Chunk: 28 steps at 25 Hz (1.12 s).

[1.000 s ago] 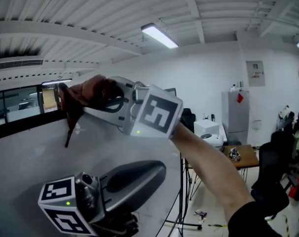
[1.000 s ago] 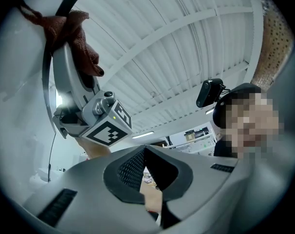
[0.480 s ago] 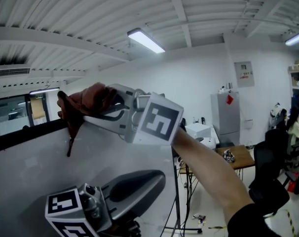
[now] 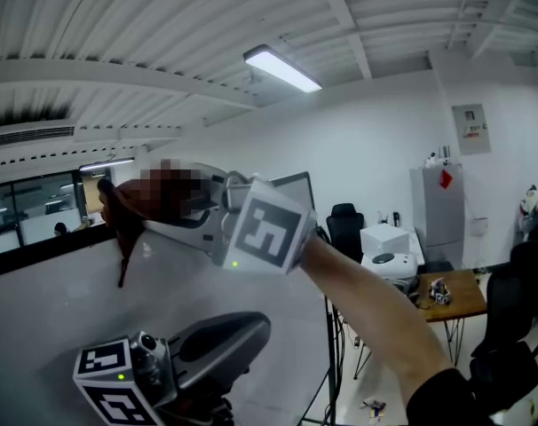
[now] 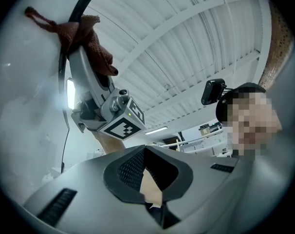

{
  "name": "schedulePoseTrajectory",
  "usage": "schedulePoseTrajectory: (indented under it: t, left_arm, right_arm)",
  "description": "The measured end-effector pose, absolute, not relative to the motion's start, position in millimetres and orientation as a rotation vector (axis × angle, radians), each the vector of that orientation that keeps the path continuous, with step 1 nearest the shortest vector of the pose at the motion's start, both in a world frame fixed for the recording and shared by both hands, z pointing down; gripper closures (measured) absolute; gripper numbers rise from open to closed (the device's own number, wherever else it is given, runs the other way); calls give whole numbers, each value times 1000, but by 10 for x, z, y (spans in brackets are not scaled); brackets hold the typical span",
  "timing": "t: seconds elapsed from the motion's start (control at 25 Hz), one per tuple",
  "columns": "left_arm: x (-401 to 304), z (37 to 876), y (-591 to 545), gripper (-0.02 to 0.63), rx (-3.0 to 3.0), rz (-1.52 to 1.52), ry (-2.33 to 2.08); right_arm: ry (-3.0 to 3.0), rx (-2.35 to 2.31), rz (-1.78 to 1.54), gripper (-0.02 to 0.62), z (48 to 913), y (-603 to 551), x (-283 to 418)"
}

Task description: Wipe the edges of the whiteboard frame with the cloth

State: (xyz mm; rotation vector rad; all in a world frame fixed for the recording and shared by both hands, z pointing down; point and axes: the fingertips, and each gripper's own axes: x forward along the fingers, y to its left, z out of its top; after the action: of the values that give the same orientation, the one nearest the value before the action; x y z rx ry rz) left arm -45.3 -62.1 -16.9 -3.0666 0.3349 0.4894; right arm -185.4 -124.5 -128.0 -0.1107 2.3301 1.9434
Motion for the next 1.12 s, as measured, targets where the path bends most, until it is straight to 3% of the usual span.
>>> schedulePoseTrajectory:
  t: [0.28,1.0,1.12]
  left_arm:
    - [182,-141,-1079,610,-3114,503,380]
    - [142,-1,-1208,610,-3154,407,179]
    - [418,12,-1331,609,-3156,387,213]
  right_arm:
    - [2310,-46,1918,509,-1235,-1683,-1300]
    - [2211,-60,1938,509,-1252,-1748,-1274]
    - [2195,-49,1950,509,-1250,-1846,-989]
